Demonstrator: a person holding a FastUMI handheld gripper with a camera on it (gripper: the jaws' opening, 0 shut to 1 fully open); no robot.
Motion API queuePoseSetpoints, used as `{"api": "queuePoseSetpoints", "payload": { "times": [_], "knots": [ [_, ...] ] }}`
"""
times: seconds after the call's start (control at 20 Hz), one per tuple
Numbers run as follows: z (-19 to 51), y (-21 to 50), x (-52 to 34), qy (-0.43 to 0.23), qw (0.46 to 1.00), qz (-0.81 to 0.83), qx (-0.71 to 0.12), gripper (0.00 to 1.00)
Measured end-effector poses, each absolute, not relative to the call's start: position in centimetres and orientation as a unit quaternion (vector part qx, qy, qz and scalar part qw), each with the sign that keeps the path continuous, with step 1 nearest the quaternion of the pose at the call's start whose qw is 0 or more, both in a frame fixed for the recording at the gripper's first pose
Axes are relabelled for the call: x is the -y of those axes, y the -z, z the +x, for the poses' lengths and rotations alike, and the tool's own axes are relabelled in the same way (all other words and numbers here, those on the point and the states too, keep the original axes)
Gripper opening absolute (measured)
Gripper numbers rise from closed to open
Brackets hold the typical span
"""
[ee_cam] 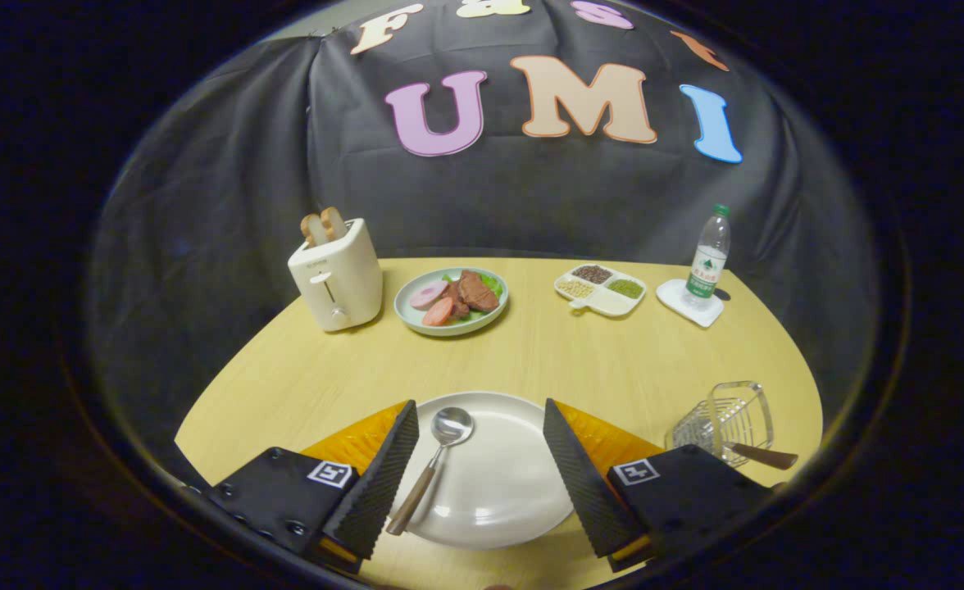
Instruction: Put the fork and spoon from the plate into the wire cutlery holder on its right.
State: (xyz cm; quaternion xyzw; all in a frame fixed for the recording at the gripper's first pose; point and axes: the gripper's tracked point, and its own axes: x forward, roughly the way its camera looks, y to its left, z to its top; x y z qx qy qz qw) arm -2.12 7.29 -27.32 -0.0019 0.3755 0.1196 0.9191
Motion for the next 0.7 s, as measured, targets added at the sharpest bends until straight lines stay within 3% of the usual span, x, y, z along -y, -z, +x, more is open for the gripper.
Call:
{"api": "queuePoseSetpoints", "payload": {
  "times": [0.7],
  "knots": [
    [-4.9,35.3,-10.4,-0.151,0.866,-0.058,-0.473,0.99]
  ]
}}
